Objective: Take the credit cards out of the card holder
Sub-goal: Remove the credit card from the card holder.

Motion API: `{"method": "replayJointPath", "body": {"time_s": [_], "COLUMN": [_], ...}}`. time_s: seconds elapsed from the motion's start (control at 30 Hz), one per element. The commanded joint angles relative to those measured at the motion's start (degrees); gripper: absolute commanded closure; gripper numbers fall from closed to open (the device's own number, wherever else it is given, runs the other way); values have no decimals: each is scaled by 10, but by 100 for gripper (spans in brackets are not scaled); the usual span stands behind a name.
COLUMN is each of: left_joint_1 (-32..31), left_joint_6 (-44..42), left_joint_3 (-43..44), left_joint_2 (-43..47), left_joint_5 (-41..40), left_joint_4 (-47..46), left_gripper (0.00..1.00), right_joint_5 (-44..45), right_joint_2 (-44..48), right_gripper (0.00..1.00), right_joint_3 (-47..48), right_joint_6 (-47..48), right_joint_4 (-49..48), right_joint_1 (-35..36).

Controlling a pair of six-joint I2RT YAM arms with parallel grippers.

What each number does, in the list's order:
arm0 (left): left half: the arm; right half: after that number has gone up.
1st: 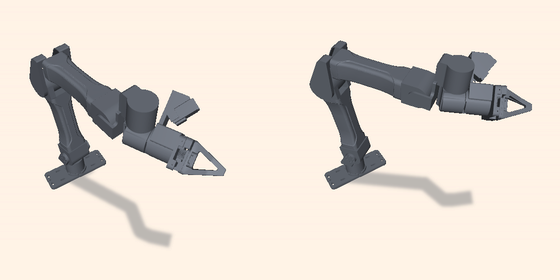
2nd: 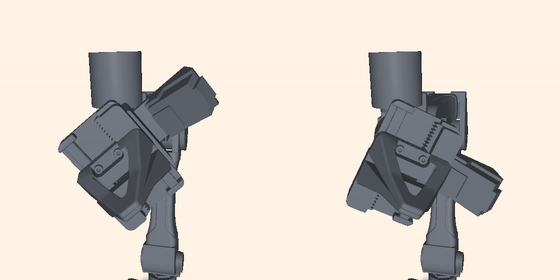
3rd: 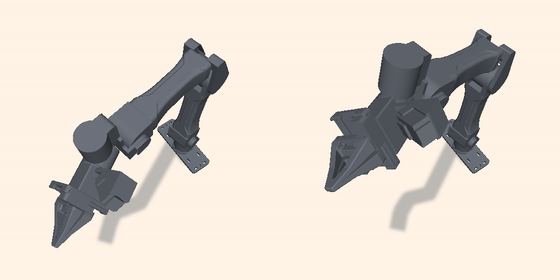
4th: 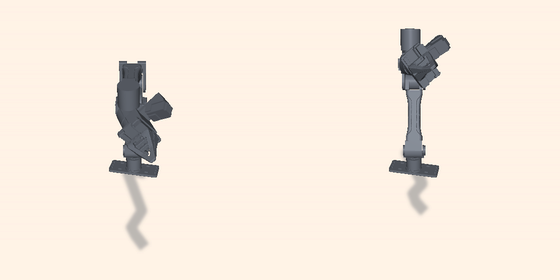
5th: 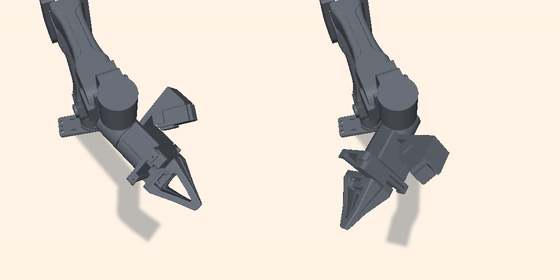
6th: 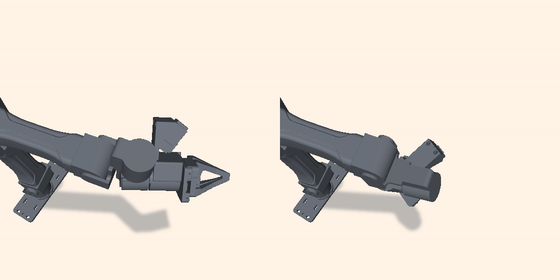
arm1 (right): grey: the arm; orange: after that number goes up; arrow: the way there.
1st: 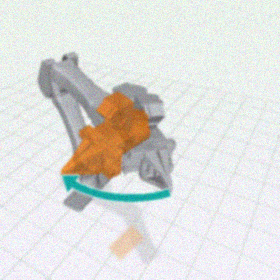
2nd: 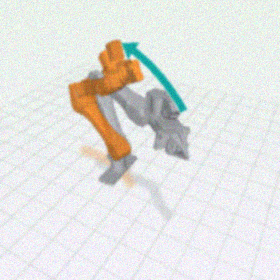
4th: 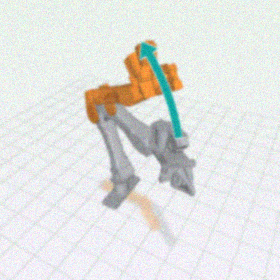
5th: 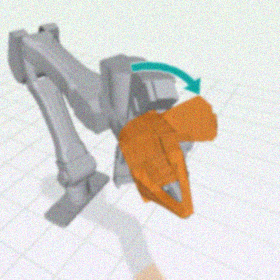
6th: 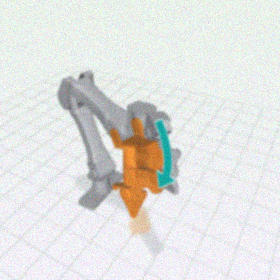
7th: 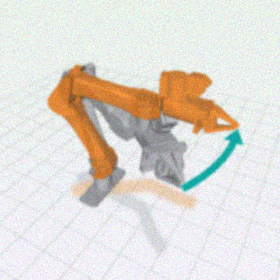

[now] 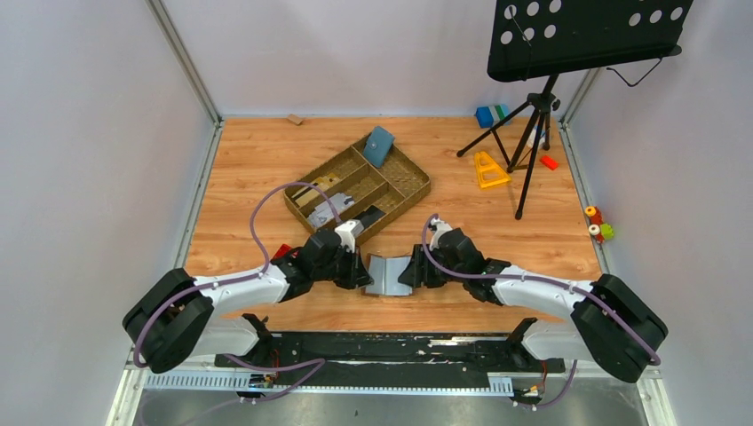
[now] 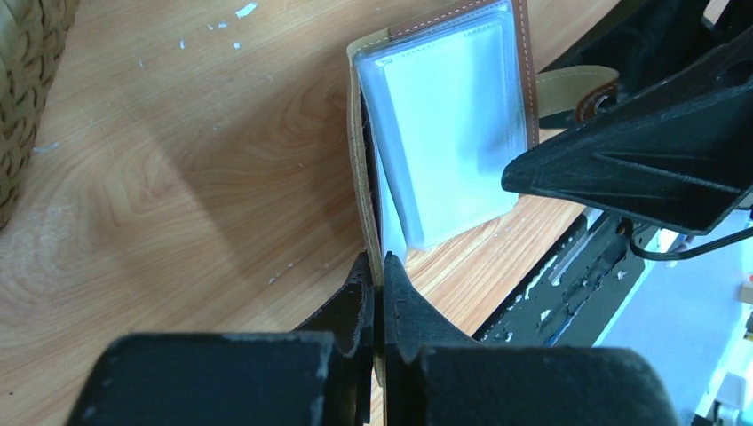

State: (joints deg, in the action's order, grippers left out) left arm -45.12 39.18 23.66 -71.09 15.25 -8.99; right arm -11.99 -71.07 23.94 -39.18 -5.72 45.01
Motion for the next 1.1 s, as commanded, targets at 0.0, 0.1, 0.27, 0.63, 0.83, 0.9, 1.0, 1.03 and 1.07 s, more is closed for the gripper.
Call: {"method": "replayJointPath", "body": {"time_s": [0.0,0.1,0.27,0.63,0.83,0.9,1.0,1.03,1.07], "left_joint_1": [-1,-1,-1,-1,-1,-1,-1,-1,-1], "left_joint_6": [-49,-56,-70,-68,-65,-64,-59,-57,-54], "left_joint_3": [30,31,37,56,56,58,57,57,56], "left_joint_2": [-3,-2,-24,-52,-43,-43,-46,-48,-50], "left_joint_5": [0,-2,12,8,-3,-2,12,16,19], "left_joint_4": [32,36,39,61,68,67,53,47,43], "left_gripper": [100,100,100,100,100,100,100,99,96], "right_joint_5": [-20,-47,-99,-118,-107,-107,-113,-114,-115], "right_joint_2": [10,14,19,30,49,49,39,35,30], "right_gripper": [41,24,15,55,70,72,73,73,74], "right_joint_3": [8,-4,-38,-44,-51,-50,-44,-42,-40], "right_joint_6": [29,18,-3,-10,-9,-7,-6,-5,-5], "right_joint_4": [2,-23,-84,-84,-72,-70,-71,-71,-72], "right_joint_1": [-26,-37,-54,-61,-62,-62,-62,-62,-62]}}
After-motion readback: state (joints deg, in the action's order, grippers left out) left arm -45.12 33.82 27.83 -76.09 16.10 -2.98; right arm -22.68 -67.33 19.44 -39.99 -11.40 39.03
